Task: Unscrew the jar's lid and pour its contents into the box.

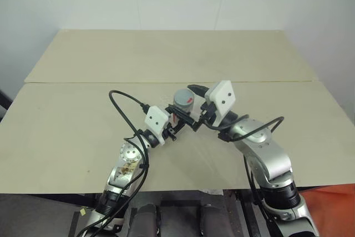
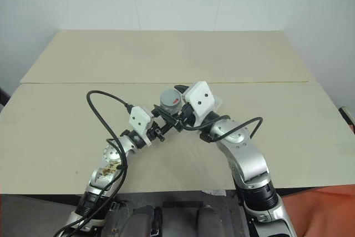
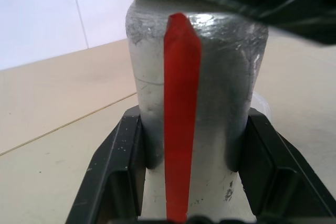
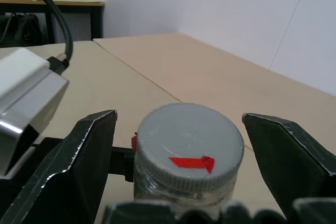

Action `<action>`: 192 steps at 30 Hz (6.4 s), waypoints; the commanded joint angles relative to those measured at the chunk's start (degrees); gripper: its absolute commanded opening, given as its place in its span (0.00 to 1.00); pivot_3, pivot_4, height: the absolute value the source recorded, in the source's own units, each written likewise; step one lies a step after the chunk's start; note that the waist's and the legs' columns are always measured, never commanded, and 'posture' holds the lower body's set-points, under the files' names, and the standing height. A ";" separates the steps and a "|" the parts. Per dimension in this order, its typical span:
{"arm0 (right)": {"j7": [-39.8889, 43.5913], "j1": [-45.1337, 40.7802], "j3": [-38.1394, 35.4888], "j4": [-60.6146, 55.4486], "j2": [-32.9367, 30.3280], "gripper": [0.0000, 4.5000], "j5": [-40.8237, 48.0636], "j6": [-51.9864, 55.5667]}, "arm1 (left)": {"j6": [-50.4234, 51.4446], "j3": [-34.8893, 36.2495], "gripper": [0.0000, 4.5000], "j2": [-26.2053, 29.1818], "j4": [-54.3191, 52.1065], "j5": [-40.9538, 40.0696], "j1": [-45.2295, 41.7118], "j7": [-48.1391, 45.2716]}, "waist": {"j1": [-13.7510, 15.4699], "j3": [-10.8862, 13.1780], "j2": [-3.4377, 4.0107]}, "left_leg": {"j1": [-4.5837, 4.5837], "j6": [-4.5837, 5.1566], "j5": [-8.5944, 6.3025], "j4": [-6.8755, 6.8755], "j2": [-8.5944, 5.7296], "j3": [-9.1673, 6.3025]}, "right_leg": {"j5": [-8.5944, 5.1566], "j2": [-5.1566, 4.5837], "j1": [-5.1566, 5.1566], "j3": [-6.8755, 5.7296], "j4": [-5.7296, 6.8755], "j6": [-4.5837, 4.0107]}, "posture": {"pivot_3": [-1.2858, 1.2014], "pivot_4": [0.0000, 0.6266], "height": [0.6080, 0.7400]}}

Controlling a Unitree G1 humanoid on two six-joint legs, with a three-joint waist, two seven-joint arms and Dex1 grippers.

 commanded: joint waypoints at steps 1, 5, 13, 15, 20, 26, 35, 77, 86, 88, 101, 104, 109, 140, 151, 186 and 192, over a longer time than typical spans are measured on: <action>-1.33 -1.06 -1.19 -0.65 1.17 0.99 -0.13 -0.86 | -2.11 0.35 0.45 -0.07 -1.93 0.00 -0.30 0.28 | 0.00 0.00 0.00 | 0.00 0.00 0.00 0.00 0.01 0.00 | 0.00 0.01 0.00 0.00 0.00 0.00 | 0.52 0.24 1.00; -2.14 -1.16 -1.63 -0.14 2.15 0.99 0.16 -0.03 | -2.09 0.16 0.45 -0.10 -1.95 -0.04 -0.35 0.25 | -0.01 0.00 0.00 | 0.00 0.00 0.00 0.00 0.00 0.00 | 0.00 0.01 0.00 0.00 0.00 0.00 | 0.52 0.24 1.00; -2.40 -0.98 -2.28 -0.07 2.47 0.99 0.79 0.94 | -2.35 0.14 0.45 -0.12 -1.32 -0.21 -0.82 -0.06 | -0.01 0.00 0.00 | 0.00 0.00 0.00 0.00 0.00 0.00 | 0.00 0.00 0.00 0.00 0.00 0.00 | 0.52 0.24 1.00; -2.09 -0.90 -2.23 -0.13 2.29 0.99 0.92 1.09 | -2.46 0.12 0.45 -0.10 -1.24 -0.23 -0.85 -0.08 | -0.01 0.00 0.00 | 0.00 0.00 0.00 0.00 0.00 0.00 | 0.00 0.01 0.00 0.00 0.00 0.00 | 0.52 0.24 1.00; -1.62 -0.80 -1.85 0.08 2.21 0.72 0.83 0.90 | -2.54 0.09 0.45 -0.18 -0.85 -0.28 -1.11 -0.16 | -0.01 0.00 0.00 | 0.00 0.00 0.00 0.00 0.00 0.00 | 0.00 0.01 0.00 0.00 0.00 0.00 | 0.52 0.24 1.00; -1.33 -0.99 -1.83 0.21 1.90 0.63 0.71 0.53 | -2.50 -0.11 0.45 -0.20 -0.88 -0.23 -0.87 -0.24 | -0.01 0.00 0.00 | 0.00 0.00 0.00 0.00 0.00 0.00 | 0.00 0.01 0.00 0.00 0.00 0.00 | 0.52 0.24 1.00; 9.56 -1.33 -3.41 2.35 -1.87 0.63 6.88 -1.45 | -2.72 -0.25 0.45 0.63 -1.59 -2.16 -0.49 -3.06 | 0.01 0.00 0.00 | 0.00 0.00 0.00 0.00 0.00 0.00 | 0.00 0.01 0.01 0.00 0.00 0.00 | 0.52 0.24 1.00; 62.68 -29.77 -1.08 53.39 -8.64 1.00 16.13 -24.47 | -2.51 -0.54 0.45 0.98 -3.52 -4.96 0.97 -7.93 | 0.13 0.00 0.01 | 0.02 0.00 0.00 0.00 0.04 0.01 | 0.01 -0.03 0.01 -0.02 0.00 -0.01 | 0.52 0.24 1.00; 46.71 -19.59 -8.39 33.26 -10.80 1.00 14.73 -19.35 | -3.18 -0.74 0.45 0.64 -2.30 -4.69 0.93 -8.30 | 0.19 0.00 0.01 | 0.00 0.00 0.00 -0.01 0.04 0.00 | 0.01 -0.07 0.00 -0.02 0.00 -0.01 | 0.52 0.24 1.00; 40.58 -17.13 -9.24 28.39 -10.41 1.00 12.92 -18.83 | -3.25 -0.94 0.45 0.37 -1.93 -4.47 0.63 -8.14 | 0.18 0.00 0.01 | 0.00 -0.01 0.00 -0.02 0.04 0.00 | 0.01 -0.06 -0.01 -0.02 0.01 -0.01 | 0.52 0.24 1.00; 16.48 -6.11 -6.06 1.73 -7.74 1.00 8.91 -4.24 | -4.35 -1.05 0.45 -0.07 0.03 -2.94 -0.68 -7.24 | 0.06 0.00 0.01 | -0.01 0.00 0.00 -0.02 0.03 -0.01 | 0.00 -0.02 -0.02 -0.01 0.01 -0.01 | 0.52 0.24 1.00; 13.74 -4.90 -5.56 2.46 -7.14 1.00 6.14 -5.58 | -4.28 -1.17 0.45 -0.34 -0.40 -2.79 -0.43 -6.99 | 0.05 0.00 0.01 | -0.01 0.00 0.00 0.00 0.00 0.00 | 0.00 -0.03 0.00 -0.01 0.01 -0.01 | 0.52 0.24 1.00; 13.29 -4.31 -4.68 4.51 -7.24 1.00 3.67 -7.46 | -4.33 -1.24 0.45 -0.67 -0.51 -2.58 -0.23 -6.80 | 0.06 0.00 0.00 | -0.01 0.00 0.00 0.00 0.00 0.00 | 0.00 -0.01 0.00 -0.01 0.00 0.00 | 0.52 0.24 1.00; 16.07 -0.27 -8.85 6.05 -10.35 1.00 4.01 -12.15 | -5.73 0.11 0.45 -0.02 1.32 -3.69 0.32 -7.29 | 0.04 0.00 0.00 | 0.00 0.00 0.00 0.00 0.01 0.00 | 0.00 0.02 0.01 0.00 -0.01 0.00 | 0.52 0.24 1.00; 20.23 3.42 -11.93 4.28 -12.79 1.00 7.42 -15.19 | -7.98 0.83 0.45 0.04 3.50 -4.40 0.29 -8.27 | 0.07 0.00 0.00 | 0.01 0.00 0.00 0.00 0.01 0.00 | 0.00 0.02 0.03 0.00 -0.01 0.00 | 0.52 0.24 1.00; 16.32 -5.63 -6.37 11.35 -5.08 1.00 4.57 -14.90 | -9.46 2.14 0.45 -0.96 1.68 -7.49 1.34 -8.04 | 0.05 0.00 0.01 | 0.04 0.00 0.00 0.01 0.01 0.01 | 0.01 0.02 0.04 0.00 0.01 0.00 | 0.52 0.24 1.00; 16.00 -3.46 -7.99 8.99 -6.46 1.00 6.14 -13.96 | -11.20 2.38 0.45 -0.70 3.16 -7.96 1.73 -9.48 | 0.03 0.00 0.01 | 0.04 0.00 0.00 0.00 0.02 0.01 | 0.00 0.02 0.04 0.00 0.01 -0.01 | 0.52 0.24 1.00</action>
